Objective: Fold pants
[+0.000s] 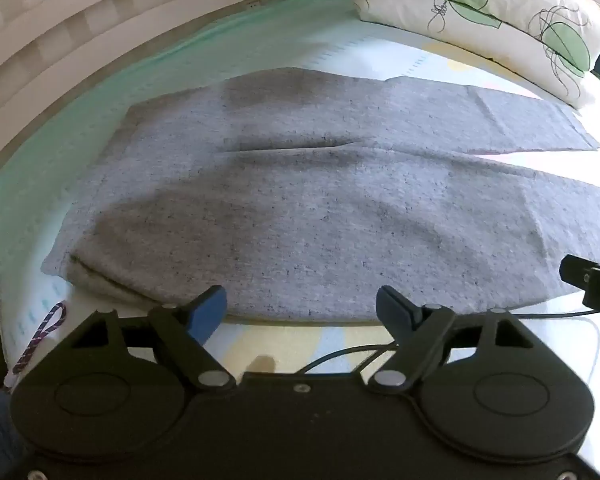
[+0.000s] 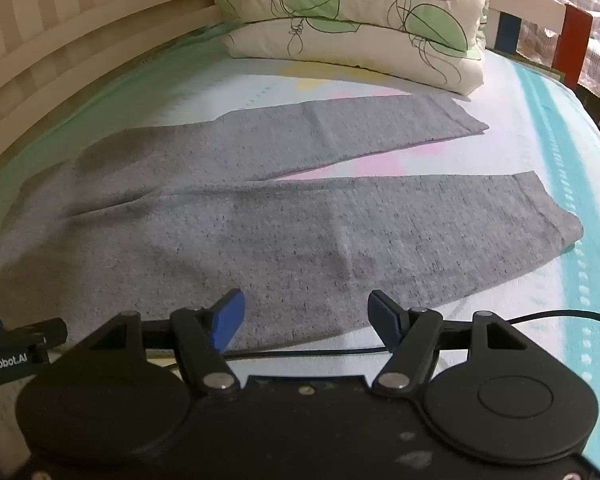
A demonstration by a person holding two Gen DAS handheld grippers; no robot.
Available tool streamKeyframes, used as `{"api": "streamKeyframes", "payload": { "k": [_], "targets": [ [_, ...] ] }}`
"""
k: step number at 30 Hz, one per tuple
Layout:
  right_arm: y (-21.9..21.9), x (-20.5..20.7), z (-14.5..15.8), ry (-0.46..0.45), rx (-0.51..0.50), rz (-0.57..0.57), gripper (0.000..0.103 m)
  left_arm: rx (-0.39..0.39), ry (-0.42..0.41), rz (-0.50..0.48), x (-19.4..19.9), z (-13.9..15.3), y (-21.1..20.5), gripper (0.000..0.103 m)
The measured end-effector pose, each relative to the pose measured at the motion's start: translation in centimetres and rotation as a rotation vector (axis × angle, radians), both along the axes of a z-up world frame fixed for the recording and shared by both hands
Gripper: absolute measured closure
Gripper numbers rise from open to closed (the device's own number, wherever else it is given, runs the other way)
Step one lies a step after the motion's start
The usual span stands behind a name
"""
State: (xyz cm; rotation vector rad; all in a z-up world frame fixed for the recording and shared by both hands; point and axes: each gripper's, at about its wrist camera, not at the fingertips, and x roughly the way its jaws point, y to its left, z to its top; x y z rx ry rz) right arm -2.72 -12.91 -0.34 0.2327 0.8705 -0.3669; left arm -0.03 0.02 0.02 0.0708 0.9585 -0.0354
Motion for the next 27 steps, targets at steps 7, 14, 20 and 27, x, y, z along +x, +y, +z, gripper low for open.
{"api": "streamKeyframes", "payload": {
  "k": [7, 14, 20, 27],
  "targets": [
    [0.0, 0.0, 0.2, 0.005, 0.001, -0.003, 0.031, -0.003, -0.002, 0.003, -0.6, -0.2, -0.5, 0.020],
    [0.1, -0.4, -0.7, 0.020, -0.003, -0.017, 0.031, 0.017, 0.004, -0.011, -0.4, -0.6, -0.8, 0.020],
    [-0.1, 0.2, -0.9, 0.054, -0.009, -0.004, 0.031, 0.026, 0.007, -0.020, -0.5, -0.8, -0.8, 0.020],
    [-0.1, 0.2, -0.9, 0.061, -0.006, 0.005, 0.032, 0.030, 0.012, -0.025, -0.5, -0.9, -0.8, 0.020]
  ]
}}
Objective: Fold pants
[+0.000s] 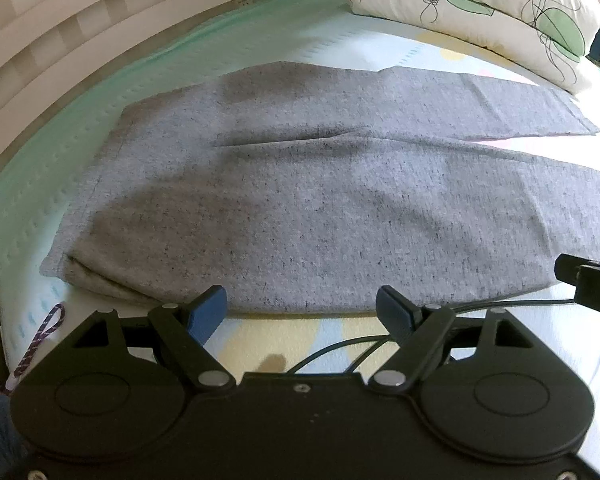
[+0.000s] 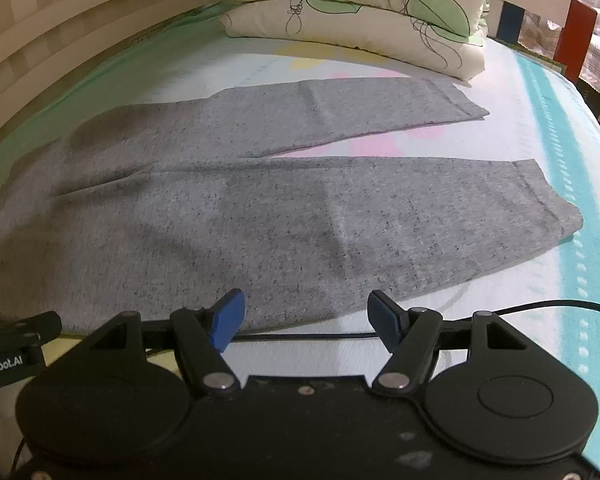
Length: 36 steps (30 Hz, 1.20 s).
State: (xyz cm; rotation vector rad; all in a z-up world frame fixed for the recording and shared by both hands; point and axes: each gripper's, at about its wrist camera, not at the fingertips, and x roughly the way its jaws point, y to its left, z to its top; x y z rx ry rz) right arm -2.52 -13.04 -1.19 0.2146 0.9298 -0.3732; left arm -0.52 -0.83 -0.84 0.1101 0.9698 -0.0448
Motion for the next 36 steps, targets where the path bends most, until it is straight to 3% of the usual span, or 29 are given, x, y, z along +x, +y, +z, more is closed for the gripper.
{"api": "streamKeyframes", "payload": {
  "k": [36],
  "targets": [
    [0.16, 0.22, -0.03, 0.011, -0.001, 0.008, 0.032, 0.004, 0.029, -0.009, 0.07, -0.60, -0.01, 0.020]
  ]
}}
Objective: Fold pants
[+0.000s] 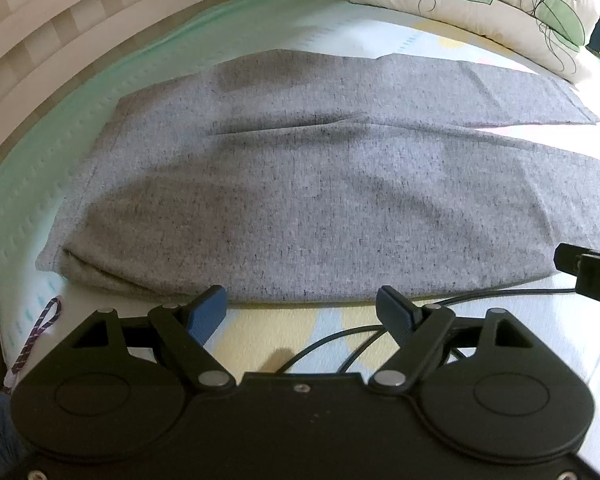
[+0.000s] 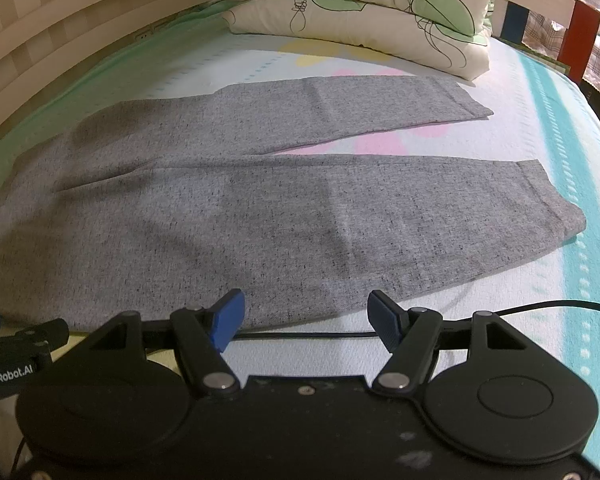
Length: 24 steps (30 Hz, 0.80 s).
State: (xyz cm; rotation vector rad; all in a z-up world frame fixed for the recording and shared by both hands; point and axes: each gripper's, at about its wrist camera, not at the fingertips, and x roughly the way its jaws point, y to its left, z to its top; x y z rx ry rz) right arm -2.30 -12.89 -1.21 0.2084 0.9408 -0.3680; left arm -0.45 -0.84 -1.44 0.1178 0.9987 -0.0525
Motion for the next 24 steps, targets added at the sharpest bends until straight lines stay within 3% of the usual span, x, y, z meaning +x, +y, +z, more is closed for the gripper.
{"api": "streamKeyframes", "payload": {
  "k": [24],
  "targets": [
    [0.16, 0.09, -0.14, 0.005, 0.000, 0.015, 0.032, 0.001, 0.009, -0.008, 0.04, -0.01, 0.10, 0.020]
  ]
}}
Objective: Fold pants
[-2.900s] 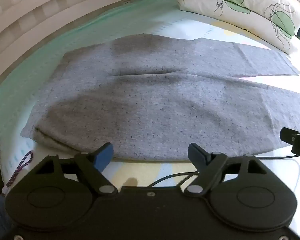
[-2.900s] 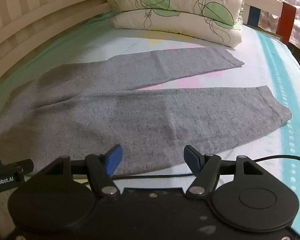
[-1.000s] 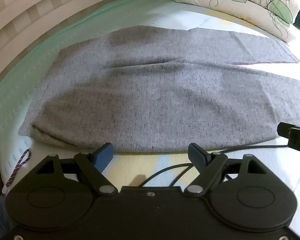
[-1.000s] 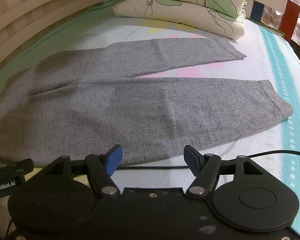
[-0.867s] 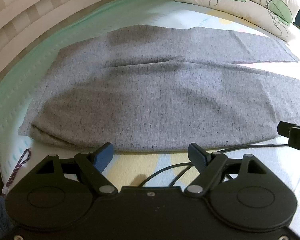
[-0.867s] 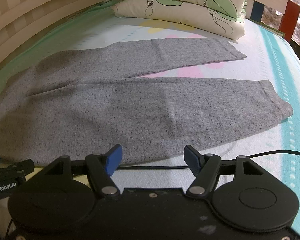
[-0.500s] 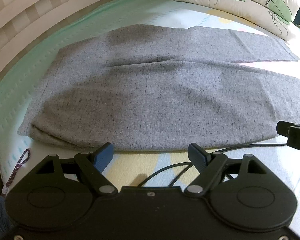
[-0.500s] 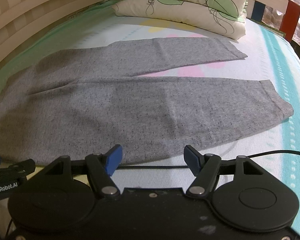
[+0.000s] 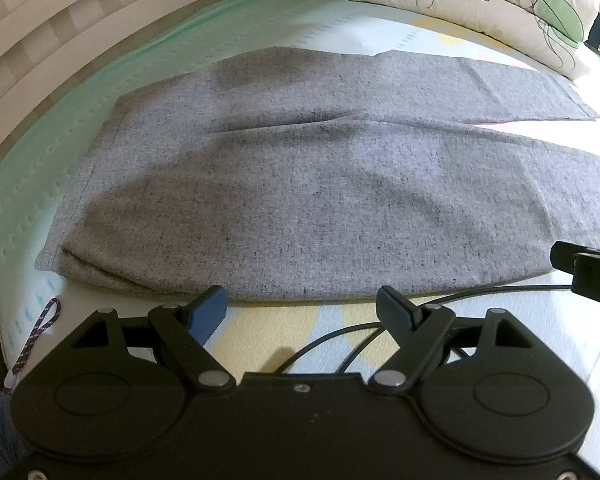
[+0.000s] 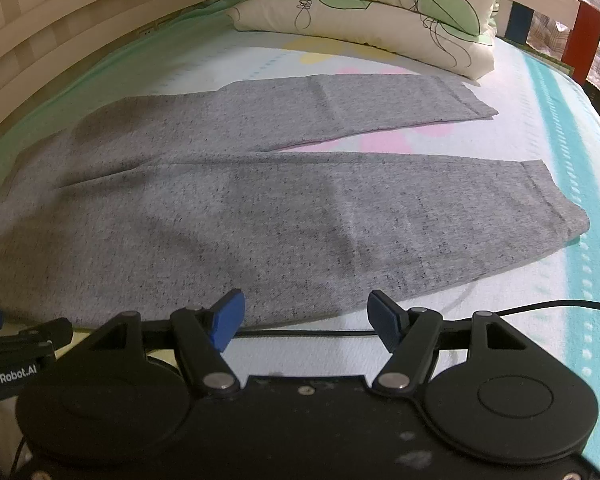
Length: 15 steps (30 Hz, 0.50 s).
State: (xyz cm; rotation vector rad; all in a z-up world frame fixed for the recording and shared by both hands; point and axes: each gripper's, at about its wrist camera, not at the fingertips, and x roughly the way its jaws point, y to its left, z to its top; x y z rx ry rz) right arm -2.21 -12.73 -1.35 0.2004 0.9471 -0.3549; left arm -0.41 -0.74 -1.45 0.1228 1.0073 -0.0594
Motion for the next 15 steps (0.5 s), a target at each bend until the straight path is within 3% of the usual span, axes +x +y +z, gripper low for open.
{"api": "streamKeyframes", "payload": {
  "k": [15],
  "targets": [
    [0.12, 0.10, 0.02, 0.003, -0.001, 0.016, 0.032, 0.000, 0.001, 0.001, 0.01, 0.01, -0.04, 0.020]
  ]
}}
